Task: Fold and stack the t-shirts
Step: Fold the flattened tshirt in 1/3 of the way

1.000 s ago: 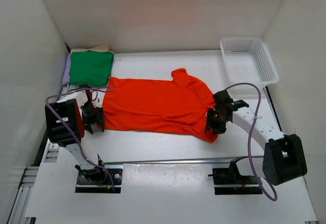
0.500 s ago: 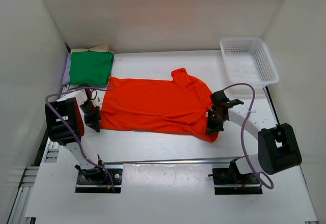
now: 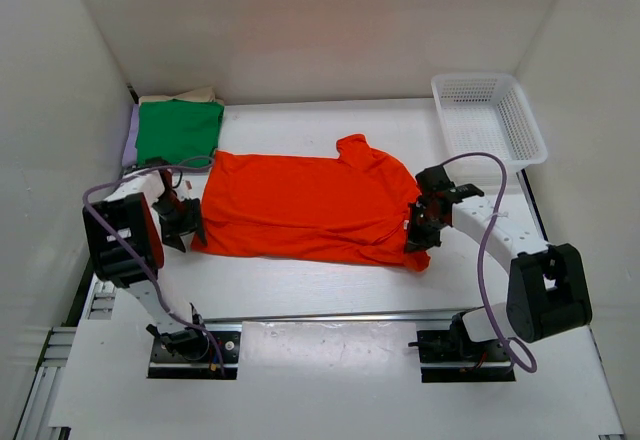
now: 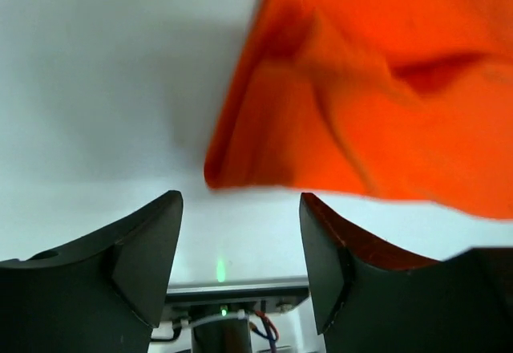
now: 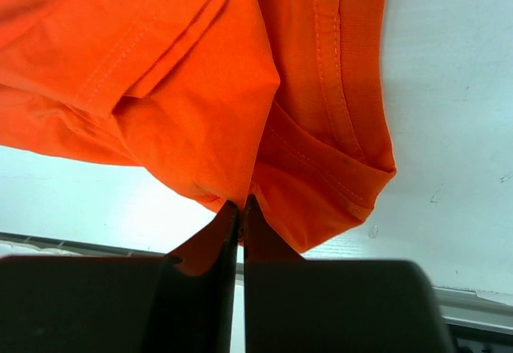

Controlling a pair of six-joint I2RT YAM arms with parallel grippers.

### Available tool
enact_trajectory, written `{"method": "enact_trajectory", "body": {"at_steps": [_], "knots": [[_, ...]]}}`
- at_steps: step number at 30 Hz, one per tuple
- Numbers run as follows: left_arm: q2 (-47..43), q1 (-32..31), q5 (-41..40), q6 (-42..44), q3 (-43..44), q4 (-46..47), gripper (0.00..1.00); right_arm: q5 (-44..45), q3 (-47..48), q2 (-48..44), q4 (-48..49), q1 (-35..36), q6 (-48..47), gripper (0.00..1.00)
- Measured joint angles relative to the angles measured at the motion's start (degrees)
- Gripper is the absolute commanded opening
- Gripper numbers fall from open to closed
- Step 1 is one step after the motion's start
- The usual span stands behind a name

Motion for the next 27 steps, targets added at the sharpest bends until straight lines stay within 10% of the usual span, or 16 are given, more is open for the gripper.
{"method": "enact_trajectory", "body": {"at_steps": [2,5,6,19,27], "knots": [[3.19,-0.28,-0.74,0.07,0.24,1.36,0.62,-0.04,0.07,0.07,-0.46,-0.07,0.00,0.00],[7.04,-0.55,-2.71,-0.35,1.81,0.17,0.13,-0.28,0.55,0.07,-0.63,-1.11,-0.28,0.00],[7.52,-0.52,-2.69,-0.26,2.21,0.20,0.10,-0.68,0.79,0.07,-0.72,-1.77,-0.46,0.00],[1.03,-0.96,-7.69,-0.20,-5.27,1.29,0.10,-3.02,8.31,13.55,-4.63,-6.71,-4.50,0.00],[-3.39,-0.68,-14.95,0.17,-11.32,-0.55,0.67,-3.37,6.97,15.96,-4.76,-6.54,-4.04,0.21]]}}
